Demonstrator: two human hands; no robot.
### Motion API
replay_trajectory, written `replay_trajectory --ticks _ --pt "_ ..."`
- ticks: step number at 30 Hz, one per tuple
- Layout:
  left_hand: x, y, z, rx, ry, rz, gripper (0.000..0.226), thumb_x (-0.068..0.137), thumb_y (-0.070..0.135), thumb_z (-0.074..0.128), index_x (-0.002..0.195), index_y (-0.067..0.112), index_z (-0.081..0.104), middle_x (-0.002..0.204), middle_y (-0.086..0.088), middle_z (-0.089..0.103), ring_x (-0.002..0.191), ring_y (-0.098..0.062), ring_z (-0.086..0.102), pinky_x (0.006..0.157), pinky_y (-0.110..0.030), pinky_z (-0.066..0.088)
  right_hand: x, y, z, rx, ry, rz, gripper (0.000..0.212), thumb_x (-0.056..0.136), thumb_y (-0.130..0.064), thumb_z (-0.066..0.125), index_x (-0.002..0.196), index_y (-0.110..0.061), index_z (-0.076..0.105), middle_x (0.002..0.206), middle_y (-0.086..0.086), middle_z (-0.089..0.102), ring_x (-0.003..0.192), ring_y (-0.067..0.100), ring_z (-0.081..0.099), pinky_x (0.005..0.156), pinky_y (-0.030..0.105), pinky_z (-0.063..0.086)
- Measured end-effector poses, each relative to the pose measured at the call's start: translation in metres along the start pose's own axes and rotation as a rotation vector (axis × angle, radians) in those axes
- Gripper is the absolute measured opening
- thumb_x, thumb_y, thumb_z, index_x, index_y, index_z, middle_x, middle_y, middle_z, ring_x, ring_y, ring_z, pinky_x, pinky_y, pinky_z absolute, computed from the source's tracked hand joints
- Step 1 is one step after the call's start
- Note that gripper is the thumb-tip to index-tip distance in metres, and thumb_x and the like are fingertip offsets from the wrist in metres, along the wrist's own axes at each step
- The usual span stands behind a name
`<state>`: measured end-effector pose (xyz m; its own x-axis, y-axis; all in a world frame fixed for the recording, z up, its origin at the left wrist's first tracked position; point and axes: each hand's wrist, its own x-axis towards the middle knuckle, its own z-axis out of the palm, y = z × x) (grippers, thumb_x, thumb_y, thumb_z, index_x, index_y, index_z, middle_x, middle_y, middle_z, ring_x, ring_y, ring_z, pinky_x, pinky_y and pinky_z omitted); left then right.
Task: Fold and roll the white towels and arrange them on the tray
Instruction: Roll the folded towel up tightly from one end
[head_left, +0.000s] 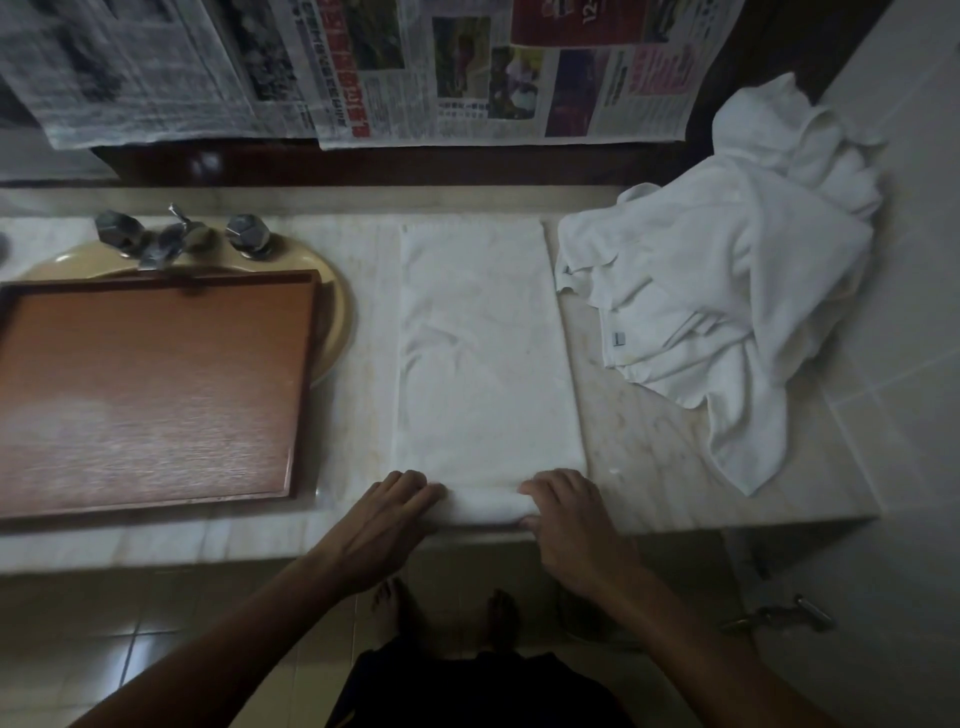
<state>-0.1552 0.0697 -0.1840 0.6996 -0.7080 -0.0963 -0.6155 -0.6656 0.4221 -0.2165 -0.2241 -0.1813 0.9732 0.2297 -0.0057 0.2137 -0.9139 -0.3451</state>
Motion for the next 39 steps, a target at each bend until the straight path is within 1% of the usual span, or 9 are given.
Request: replay_trajectory --ticks 4,7,10,14,19,21,24,29,39 --pt "0.007 -0.005 -0.009 -0.098 -0.03 -0.03 0.044 0.1 0.05 0.047 0.137 0.027 0.053 0.123 0.007 0.053 0.104 -0.016 0.051 0.088 -0.033 0.047 -0.013 -0.03 0.007 -0.094 0.131 -0.001 0.046 0.089 -0.012 0.055 0.135 -0.013 0.059 0.138 0.013 0.055 0.126 0.037 0.05 0.107 0.052 0.039" --pt "0.012 -0.005 -0.013 -0.19 -0.031 -0.059 0.05 0.098 0.054 0.047 0.136 0.025 0.059 0.121 0.005 0.056 0.105 -0.016 0.054 0.091 -0.03 0.046 -0.022 -0.051 0.019 -0.126 0.071 -0.014 0.064 0.089 -0.012 0.038 0.152 -0.015 0.045 0.157 0.019 0.042 0.146 0.042 0.035 0.117 0.065 0.027" --pt "0.019 -0.008 -0.012 -0.246 -0.038 -0.156 0.057 0.093 0.062 0.047 0.135 0.026 0.062 0.117 0.006 0.056 0.107 -0.015 0.056 0.094 -0.037 0.05 -0.016 -0.052 0.024 -0.17 0.005 0.033 0.071 0.091 -0.016 0.043 0.161 -0.015 0.028 0.167 0.018 0.024 0.155 0.041 0.018 0.12 0.067 0.018" --pt "0.023 0.005 -0.019 0.088 0.069 -0.162 0.06 0.093 0.061 0.046 0.142 0.028 0.056 0.132 0.0 0.056 0.12 -0.022 0.053 0.102 -0.044 0.046 -0.001 -0.051 0.027 -0.21 -0.049 0.072 0.073 0.1 -0.03 0.054 0.163 -0.014 0.021 0.169 0.017 0.018 0.156 0.039 0.013 0.122 0.065 0.013" --pt "0.025 0.054 0.016 0.188 0.093 -0.096 0.078 0.085 0.028 0.071 0.155 0.017 0.038 0.157 -0.008 0.044 0.146 -0.028 0.042 0.122 -0.048 0.024 0.015 -0.039 0.025 -0.284 -0.096 0.063 0.065 0.102 -0.036 0.026 0.161 -0.009 0.025 0.165 0.017 0.03 0.152 0.039 0.028 0.121 0.064 0.02" --pt "0.027 0.053 0.027 0.246 0.054 -0.115 0.091 0.081 0.019 0.07 0.161 0.012 0.027 0.167 -0.012 0.028 0.154 -0.032 0.027 0.124 -0.051 0.012 0.026 -0.038 0.022 -0.29 -0.115 0.081 0.067 0.1 -0.037 0.036 0.161 -0.009 0.027 0.162 0.015 0.037 0.148 0.037 0.035 0.121 0.062 0.022" --pt "0.037 0.04 0.021 0.271 0.044 -0.103 0.094 0.075 0.013 0.068 0.16 0.009 0.028 0.165 -0.014 0.032 0.152 -0.033 0.032 0.123 -0.052 0.023 0.044 -0.037 0.013 -0.282 -0.159 0.093 0.08 0.09 -0.036 0.061 0.159 -0.009 0.03 0.156 0.014 0.042 0.139 0.035 0.043 0.117 0.058 0.029" --pt "0.051 0.008 -0.001 0.184 -0.007 -0.065 0.084 0.072 0.022 0.072 0.151 0.012 0.045 0.149 -0.011 0.054 0.134 -0.03 0.053 0.105 -0.046 0.049 0.053 -0.024 -0.002 -0.328 -0.209 0.032 0.083 0.077 -0.02 0.069 0.152 -0.007 0.038 0.142 0.018 0.05 0.121 0.036 0.052 0.101 0.051 0.043" --pt "-0.005 0.007 0.004 0.067 0.076 -0.112 0.067 0.09 0.051 0.058 0.147 0.017 0.047 0.145 -0.002 0.057 0.131 -0.021 0.056 0.1 -0.041 0.05 0.014 -0.012 0.003 -0.34 -0.192 -0.124 0.064 0.089 -0.037 0.072 0.144 -0.011 0.05 0.124 0.01 0.062 0.1 0.03 0.06 0.077 0.045 0.051"
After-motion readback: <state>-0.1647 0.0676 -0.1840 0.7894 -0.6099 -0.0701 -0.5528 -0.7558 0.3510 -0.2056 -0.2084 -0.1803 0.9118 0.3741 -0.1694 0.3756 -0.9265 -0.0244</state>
